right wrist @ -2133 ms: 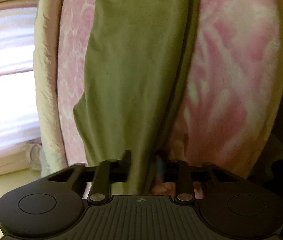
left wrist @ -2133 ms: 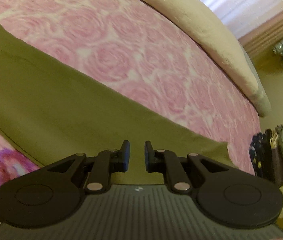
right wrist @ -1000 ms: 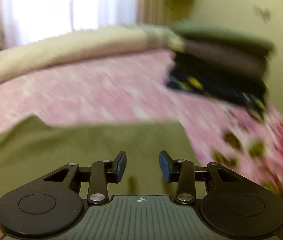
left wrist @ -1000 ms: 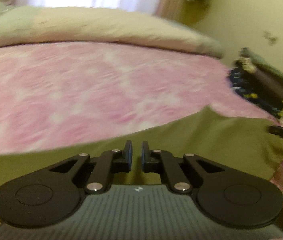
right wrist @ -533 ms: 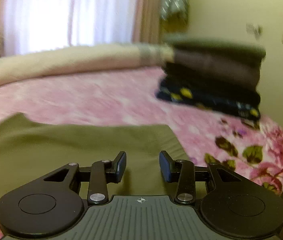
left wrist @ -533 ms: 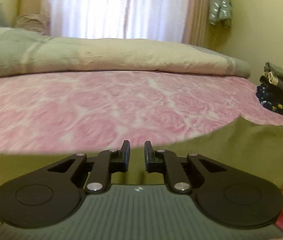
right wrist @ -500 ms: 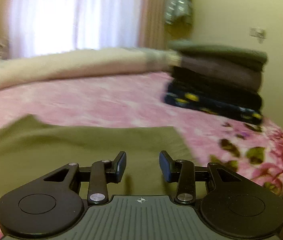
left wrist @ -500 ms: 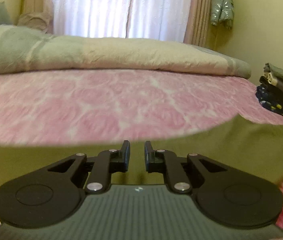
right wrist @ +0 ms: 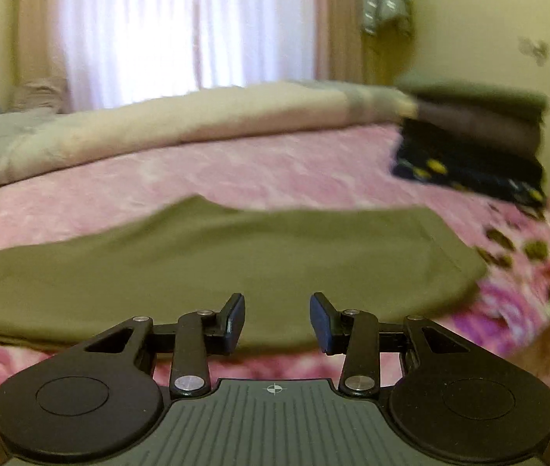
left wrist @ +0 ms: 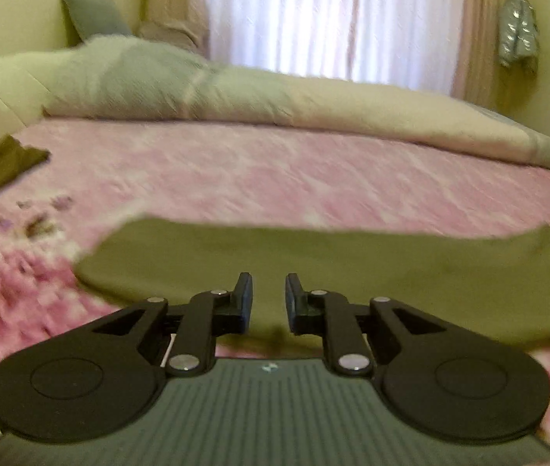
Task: Fold clothes
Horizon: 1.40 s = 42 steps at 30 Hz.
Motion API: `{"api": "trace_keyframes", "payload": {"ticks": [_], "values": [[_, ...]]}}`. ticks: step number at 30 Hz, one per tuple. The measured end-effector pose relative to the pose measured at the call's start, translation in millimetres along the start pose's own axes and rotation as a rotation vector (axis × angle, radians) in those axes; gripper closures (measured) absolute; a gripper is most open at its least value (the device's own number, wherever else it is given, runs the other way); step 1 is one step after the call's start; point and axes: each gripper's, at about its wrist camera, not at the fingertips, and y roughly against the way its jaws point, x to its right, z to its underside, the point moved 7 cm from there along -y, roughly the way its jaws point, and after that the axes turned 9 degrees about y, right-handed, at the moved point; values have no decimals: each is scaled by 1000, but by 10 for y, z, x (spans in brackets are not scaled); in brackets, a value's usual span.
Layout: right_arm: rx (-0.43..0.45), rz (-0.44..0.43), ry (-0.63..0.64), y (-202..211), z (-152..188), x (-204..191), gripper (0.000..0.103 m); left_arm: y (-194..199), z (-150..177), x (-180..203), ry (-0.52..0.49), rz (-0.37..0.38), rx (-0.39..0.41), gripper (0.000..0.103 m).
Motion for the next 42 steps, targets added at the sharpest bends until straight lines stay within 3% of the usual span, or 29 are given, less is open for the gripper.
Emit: {"api": "trace_keyframes", "payload": {"ticks": [2, 5, 8, 11, 14, 18, 25, 33, 42], "values": [[1, -23, -3, -157, -14, -103, 62, -205, -56, -272, 10, -84, 4, 87], [-33, -36, 8, -366, 68, -226, 62, -436, 37, -726, -1, -194, -73, 84], [-75, -40, 45, -461, 251, -279, 62, -363, 26, -1093, 31, -238, -60, 80], [-102, -30, 43, -371, 262, -278, 62, -239, 25, -1296, 70, -321, -125, 86], [-166, -19, -30, -285, 239, -251, 62, 30, 28, -1167, 106, -244, -147, 86], [-179, -19, -111, -25, 242, -271, 62, 386, 132, -627, 81, -157, -177, 75], [-170, -3, -80, 448, 260, -236, 62, 762, 477, 417, 11, -23, -247, 70], [-160, 95, -132, 797, 367, 79, 62, 1046, 628, 1036, -98, 15, -250, 65], [-133, 63, -168, 1036, 307, 47, 62, 1371, 598, 1222, -140, 42, -196, 62]]}}
